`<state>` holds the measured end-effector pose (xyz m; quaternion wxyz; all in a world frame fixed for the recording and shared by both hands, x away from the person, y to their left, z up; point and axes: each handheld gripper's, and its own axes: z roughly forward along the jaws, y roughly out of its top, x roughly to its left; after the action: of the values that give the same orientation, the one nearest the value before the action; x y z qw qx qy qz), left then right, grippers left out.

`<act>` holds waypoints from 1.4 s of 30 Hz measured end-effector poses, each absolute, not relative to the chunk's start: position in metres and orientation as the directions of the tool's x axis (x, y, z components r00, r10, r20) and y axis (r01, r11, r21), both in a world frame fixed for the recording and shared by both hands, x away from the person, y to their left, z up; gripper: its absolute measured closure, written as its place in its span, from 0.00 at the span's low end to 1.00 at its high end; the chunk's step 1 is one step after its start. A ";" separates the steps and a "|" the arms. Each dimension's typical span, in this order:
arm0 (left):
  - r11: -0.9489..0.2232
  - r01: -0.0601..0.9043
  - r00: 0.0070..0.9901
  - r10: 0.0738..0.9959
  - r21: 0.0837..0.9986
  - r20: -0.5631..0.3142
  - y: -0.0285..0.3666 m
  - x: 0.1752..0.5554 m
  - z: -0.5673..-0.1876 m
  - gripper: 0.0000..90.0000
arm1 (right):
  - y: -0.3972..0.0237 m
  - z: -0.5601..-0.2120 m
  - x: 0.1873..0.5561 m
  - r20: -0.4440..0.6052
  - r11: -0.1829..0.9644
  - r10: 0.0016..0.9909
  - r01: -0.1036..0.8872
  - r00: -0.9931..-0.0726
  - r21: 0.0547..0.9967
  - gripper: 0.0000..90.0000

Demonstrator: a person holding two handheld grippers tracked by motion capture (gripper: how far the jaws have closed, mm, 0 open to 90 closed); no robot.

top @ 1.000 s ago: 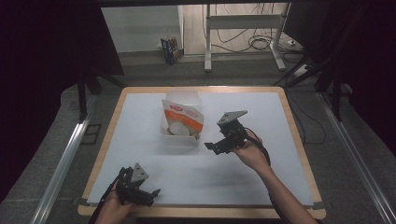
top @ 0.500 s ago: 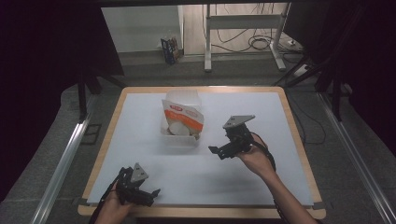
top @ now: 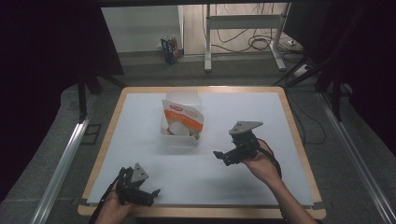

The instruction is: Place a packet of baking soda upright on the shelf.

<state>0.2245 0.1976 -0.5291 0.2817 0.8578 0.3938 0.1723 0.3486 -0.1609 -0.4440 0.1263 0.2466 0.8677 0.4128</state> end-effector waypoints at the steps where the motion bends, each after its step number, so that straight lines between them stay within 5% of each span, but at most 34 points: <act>1: -0.532 0.579 0.630 0.773 0.618 0.074 0.197 0.224 -0.529 0.00 | -0.162 -0.445 0.347 -0.016 0.539 0.533 0.325 -0.846 0.777 0.00; 42: -0.537 0.579 0.629 0.773 0.613 0.083 0.196 0.225 -0.530 0.00 | -0.229 -0.471 0.307 -0.027 0.512 0.640 0.400 -0.768 0.760 0.00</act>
<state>0.2247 0.1957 -0.5299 0.2768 0.8591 0.3933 0.1749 0.3074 -0.2288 -0.4708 0.1540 0.3038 0.8557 0.3895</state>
